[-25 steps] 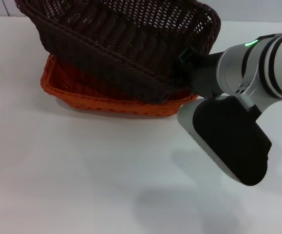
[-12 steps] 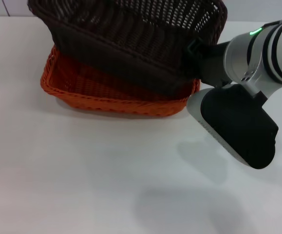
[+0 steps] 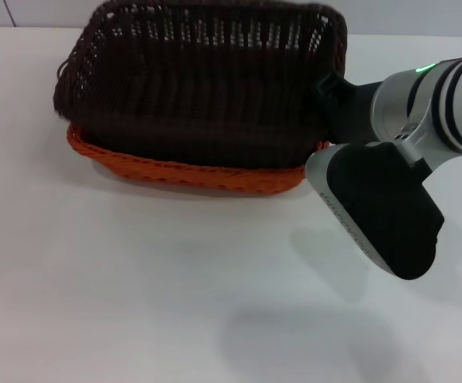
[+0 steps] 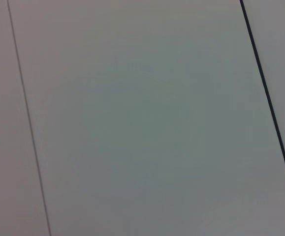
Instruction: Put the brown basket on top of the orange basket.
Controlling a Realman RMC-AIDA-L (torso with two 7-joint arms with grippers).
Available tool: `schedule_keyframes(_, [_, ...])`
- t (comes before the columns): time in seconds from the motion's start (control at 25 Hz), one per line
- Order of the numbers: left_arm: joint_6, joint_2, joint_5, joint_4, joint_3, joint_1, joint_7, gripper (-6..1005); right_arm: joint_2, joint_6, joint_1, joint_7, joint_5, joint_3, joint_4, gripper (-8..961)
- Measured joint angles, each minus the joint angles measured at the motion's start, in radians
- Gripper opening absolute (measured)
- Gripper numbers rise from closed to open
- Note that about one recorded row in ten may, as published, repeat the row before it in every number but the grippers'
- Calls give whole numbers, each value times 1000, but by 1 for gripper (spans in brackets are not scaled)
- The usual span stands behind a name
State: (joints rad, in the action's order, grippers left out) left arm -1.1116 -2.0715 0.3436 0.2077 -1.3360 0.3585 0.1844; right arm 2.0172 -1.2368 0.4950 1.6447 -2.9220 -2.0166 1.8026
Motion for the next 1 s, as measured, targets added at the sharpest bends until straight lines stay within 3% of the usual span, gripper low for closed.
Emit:
schedule_keyframes(0.24, [41,3,-8,1,0,17,6,775,5,-29,-31,29,1,-24,77,410])
schedule_keyframes(0.52, [60,8,-10,1,-1,22,10,775,43,-83,-105,41,3,-92,185,537])
schedule_keyframes(0.64, [60,8,-11,1,-2,22,10,776,52,-60,-120,75,3,-114,210,702])
schedule_keyframes(0.68, [60,8,-12,1,-3,22,10,776,62,48,-145,135,3,-120,222,702])
schedule_keyframes(0.88, [60,8,-16,1,-3,22,11,776,68,216,-171,215,3,-112,199,701])
schedule_keyframes(0.92, [60,8,-16,1,0,21,11,776,69,396,-192,321,3,-83,149,701])
schedule_keyframes(0.96, [60,8,-16,1,0,21,11,776,69,396,-192,321,3,-83,149,701])
schedule_keyframes(1.0, [59,8,-15,1,2,20,10,776,70,486,-201,381,3,-65,123,701])
